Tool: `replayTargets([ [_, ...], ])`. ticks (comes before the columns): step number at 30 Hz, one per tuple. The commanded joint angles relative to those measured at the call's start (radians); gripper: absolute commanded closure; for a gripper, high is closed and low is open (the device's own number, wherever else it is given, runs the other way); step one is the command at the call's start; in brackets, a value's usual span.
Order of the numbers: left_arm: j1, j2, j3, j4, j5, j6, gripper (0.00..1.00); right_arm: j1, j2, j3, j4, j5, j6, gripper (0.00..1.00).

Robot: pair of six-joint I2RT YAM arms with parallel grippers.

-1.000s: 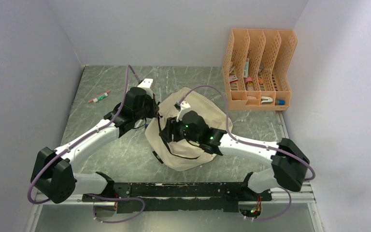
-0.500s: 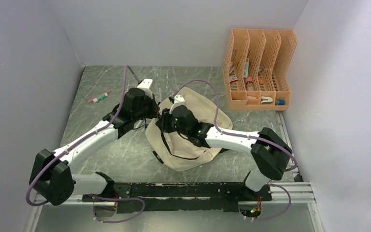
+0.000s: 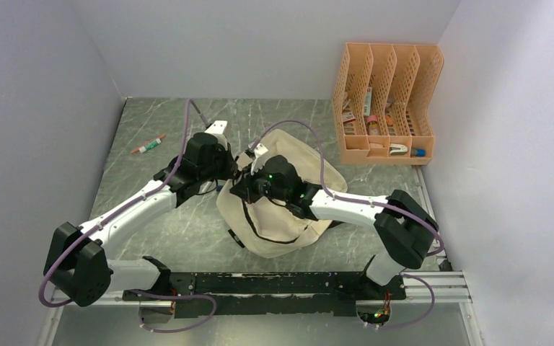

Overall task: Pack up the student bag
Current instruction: Zip the student bag at the center of the board.

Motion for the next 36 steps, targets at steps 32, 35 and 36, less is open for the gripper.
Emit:
replayTargets([
  [32,0.011,0.005,-0.002,0.068,-0.247,-0.13,0.95,0.033,-0.252,-0.301,-0.118,-0.601,-0.246,1.0],
  [35,0.011,-0.027,-0.014,0.045,-0.33,-0.146,0.95,0.032,-0.243,-0.294,-0.149,-0.639,-0.265,1.0],
  [36,0.012,-0.032,-0.015,0.044,-0.346,-0.152,0.95,0.032,-0.241,-0.291,-0.16,-0.654,-0.275,1.0],
])
